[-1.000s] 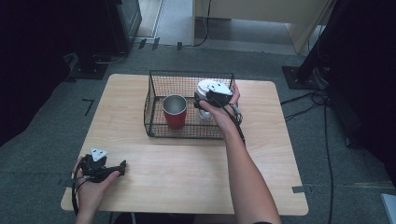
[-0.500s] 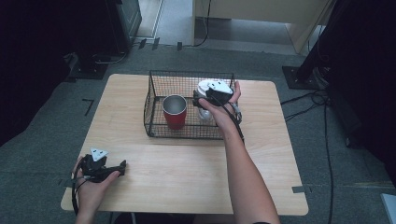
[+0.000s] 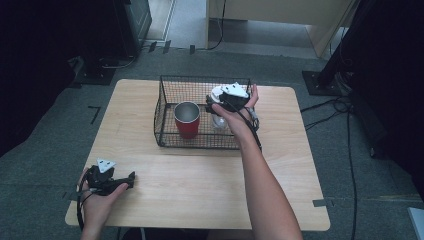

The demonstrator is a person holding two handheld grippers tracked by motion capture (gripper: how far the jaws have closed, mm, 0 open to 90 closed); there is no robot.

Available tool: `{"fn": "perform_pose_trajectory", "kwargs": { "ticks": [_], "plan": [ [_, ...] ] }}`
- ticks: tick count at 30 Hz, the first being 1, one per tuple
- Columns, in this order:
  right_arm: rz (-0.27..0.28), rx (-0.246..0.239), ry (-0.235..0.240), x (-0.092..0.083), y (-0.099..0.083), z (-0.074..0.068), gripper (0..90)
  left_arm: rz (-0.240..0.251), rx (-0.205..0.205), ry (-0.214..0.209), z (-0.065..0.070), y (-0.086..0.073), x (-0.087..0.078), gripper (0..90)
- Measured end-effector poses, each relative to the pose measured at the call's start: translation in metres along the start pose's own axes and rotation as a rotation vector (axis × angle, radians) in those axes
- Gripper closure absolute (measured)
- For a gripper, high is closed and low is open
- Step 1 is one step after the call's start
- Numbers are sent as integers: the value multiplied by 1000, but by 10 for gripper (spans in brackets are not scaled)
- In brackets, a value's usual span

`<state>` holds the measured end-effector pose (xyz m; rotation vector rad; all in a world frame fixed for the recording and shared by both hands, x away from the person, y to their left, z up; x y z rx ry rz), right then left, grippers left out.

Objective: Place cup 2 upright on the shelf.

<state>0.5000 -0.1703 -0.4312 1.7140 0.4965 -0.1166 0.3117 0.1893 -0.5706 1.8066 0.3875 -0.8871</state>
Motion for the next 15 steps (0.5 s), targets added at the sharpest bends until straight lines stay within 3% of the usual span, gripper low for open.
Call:
{"fn": "perform_pose_trajectory", "kwargs": {
  "ticks": [7, 15],
  "plan": [
    [-7, 14, 2, -11, 5, -5, 0, 0, 0, 0, 0, 0, 0, 0],
    [2, 13, -7, -29, 15, -2, 0, 0, 0, 0, 0, 0, 0, 0]
  ]
}}
Point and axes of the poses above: each handheld gripper's, and its own axes: x roughly forward along the jaws, y roughly out of its top, z roughly to its right, the point moved 7 cm from there along x, roughly forward along the jaws, and after that the axes turned 15 degrees about x, right-handed, at the moved point
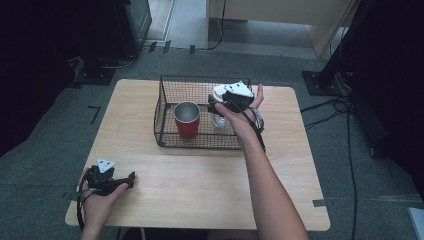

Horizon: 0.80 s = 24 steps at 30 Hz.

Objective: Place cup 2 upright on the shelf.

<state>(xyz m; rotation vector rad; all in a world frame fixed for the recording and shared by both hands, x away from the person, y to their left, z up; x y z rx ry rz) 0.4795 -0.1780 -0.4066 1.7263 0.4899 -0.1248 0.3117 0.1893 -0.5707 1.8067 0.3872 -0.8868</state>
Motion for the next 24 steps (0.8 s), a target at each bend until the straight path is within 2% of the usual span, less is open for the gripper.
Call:
{"fn": "perform_pose_trajectory", "kwargs": {
  "ticks": [9, 24],
  "plan": [
    [5, -12, -1, -21, 4, 6, 0, 0, 0, 0, 0, 0, 0, 0],
    [20, -17, 16, -65, -7, 22, 0, 1, -1, 1, 0, 0, 0, 0]
  ]
}}
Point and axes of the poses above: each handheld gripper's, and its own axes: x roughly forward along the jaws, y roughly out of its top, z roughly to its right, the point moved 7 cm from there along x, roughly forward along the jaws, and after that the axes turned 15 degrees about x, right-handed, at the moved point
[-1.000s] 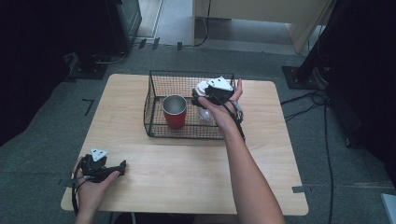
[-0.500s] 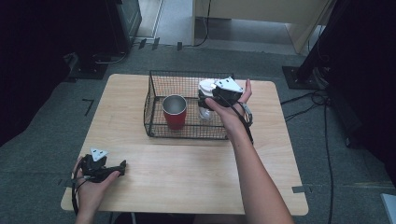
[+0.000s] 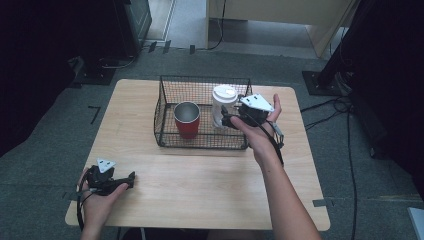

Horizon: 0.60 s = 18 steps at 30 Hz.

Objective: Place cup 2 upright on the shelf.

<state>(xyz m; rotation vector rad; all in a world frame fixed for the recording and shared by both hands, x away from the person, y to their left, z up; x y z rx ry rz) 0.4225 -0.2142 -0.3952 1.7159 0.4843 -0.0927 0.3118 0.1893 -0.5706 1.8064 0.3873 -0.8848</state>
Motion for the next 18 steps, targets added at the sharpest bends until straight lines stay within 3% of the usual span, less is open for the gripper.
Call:
{"fn": "perform_pose_trajectory", "kwargs": {
  "ticks": [9, 18],
  "plan": [
    [-2, -9, -15, -24, -14, 19, 0, -1, 1, -1, 0, 0, 0, 0],
    [0, 16, -38, -49, -31, 43, 0, 0, -1, -1, 0, 0, 0, 0]
  ]
}}
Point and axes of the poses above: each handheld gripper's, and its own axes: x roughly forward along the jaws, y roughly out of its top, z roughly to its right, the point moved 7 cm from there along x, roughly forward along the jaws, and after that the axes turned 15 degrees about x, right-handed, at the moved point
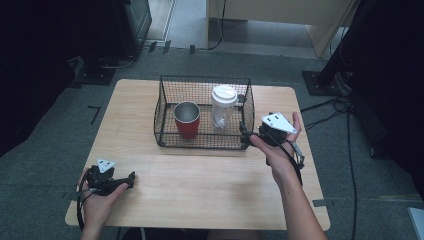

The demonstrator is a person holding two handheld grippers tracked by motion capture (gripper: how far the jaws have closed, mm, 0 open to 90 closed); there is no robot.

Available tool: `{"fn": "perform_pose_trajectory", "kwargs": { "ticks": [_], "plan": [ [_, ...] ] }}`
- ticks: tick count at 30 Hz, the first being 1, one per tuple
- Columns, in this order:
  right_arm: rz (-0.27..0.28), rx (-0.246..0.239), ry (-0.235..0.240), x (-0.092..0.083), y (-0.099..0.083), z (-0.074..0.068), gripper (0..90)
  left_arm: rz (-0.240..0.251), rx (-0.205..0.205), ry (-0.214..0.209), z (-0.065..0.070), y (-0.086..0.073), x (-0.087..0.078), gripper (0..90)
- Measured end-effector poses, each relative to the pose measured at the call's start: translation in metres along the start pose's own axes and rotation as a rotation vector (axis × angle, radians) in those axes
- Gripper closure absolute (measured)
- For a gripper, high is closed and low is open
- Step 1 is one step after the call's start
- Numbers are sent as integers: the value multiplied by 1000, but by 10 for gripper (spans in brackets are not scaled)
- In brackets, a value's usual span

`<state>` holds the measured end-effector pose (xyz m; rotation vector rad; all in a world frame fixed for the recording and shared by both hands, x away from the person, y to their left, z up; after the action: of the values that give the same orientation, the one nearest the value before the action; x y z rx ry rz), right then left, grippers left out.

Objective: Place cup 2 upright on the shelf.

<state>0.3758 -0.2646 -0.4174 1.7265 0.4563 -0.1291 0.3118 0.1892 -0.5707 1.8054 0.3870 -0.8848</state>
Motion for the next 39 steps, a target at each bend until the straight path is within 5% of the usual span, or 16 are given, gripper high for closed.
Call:
{"fn": "perform_pose_trajectory", "kwargs": {
  "ticks": [21, 39],
  "plan": [
    [-23, 48, -81, -38, -48, 52, 0, -1, 2, 0, 0, 0, 0, 0],
    [-96, 109, -159, -59, -106, 98, 0, -1, 2, 0, 0, 0, 0, 0]
  ]
}}
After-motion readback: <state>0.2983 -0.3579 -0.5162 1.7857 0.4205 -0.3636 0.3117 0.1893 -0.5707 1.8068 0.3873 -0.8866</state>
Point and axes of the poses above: each handheld gripper's, and its own axes: x roughly forward along the jaws, y roughly out of its top, z roughly to its right, the point moved 7 cm from there along x, roughly forward along the jaws, and after that the axes turned 15 degrees about x, right-handed, at the moved point
